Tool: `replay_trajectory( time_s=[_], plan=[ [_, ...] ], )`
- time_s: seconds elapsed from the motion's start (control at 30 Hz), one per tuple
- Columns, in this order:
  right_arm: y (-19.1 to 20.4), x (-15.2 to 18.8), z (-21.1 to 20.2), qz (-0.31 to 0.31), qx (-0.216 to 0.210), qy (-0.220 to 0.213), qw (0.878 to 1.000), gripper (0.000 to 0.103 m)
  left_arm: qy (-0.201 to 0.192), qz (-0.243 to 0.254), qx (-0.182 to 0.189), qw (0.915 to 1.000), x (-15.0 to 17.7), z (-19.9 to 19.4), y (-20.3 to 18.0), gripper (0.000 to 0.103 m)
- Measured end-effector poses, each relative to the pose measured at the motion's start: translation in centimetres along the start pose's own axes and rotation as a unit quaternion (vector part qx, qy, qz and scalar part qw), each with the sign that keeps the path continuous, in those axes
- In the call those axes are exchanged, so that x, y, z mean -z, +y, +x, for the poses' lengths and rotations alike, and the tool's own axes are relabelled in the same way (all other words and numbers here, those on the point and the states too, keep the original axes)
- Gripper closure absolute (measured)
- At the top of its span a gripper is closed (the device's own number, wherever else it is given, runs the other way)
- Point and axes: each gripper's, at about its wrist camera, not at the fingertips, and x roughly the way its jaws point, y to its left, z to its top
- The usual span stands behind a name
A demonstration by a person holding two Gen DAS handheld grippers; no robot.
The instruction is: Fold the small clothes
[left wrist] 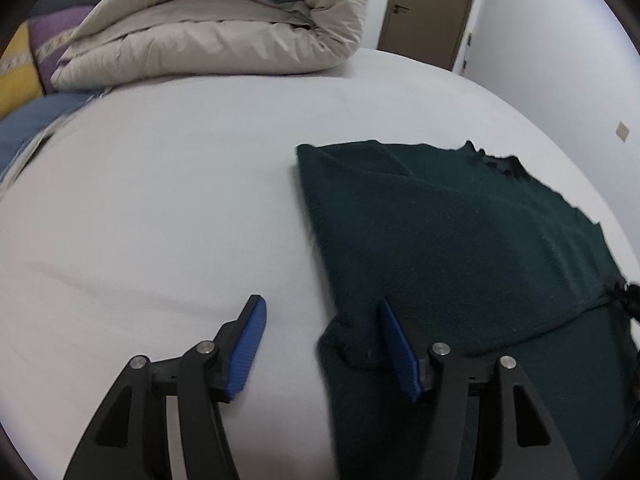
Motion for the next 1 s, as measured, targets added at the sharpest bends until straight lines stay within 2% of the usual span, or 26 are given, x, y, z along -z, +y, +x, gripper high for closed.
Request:
replay_trajectory(
  time_s=[0.07,0.13,0.2,0.33,0.43,0.5,0.67,0.8,1.0],
  plan=[
    [-0.5,0.8,-2.7,-0.004,0.010,-0.016,1.000,0.078,0.003,-0.008,0.004,1.0000,0.9,-1.5,0.2,0.040],
    [-1.3,1.8,-5.7,-0.003,0.016,-0.038,0.999,0.054,0.009,-0.014,0.015,0.9997,2.0,-3.1,0.4,0.040],
    [-2.2,3.1,-8.5,-0.001,0.014,-0.053,0.998,0.045,0.013,-0.024,0.030,0.9992,3.3,-4.8,0.8,0.040],
    [-3.9,6.2,-13.0,0.005,0.003,-0.043,0.999,0.044,0.034,-0.055,0.064,0.9958,7.2,-8.6,1.9,0.040],
    [-5.0,9.2,-15.5,0.002,-0.004,-0.025,1.000,0.044,0.059,-0.056,0.079,0.9935,10.5,-10.9,2.1,0.040],
    [-5.3,10.8,-16.3,0.001,-0.006,-0.014,1.000,0.044,0.072,-0.063,0.087,0.9915,12.8,-12.3,2.5,0.040],
    [-6.9,15.0,-18.4,0.017,-0.027,0.013,0.999,0.044,0.089,-0.081,0.118,0.9857,16.3,-15.0,3.4,0.040],
    [-8.3,17.3,-19.6,0.041,-0.047,0.023,0.998,0.044,0.116,-0.110,0.173,0.9719,18.3,-16.1,4.0,0.040],
    [-9.9,19.4,-20.8,0.058,-0.066,0.050,0.995,0.044,0.143,-0.135,0.206,0.9585,19.1,-16.4,4.7,0.040]
  ],
)
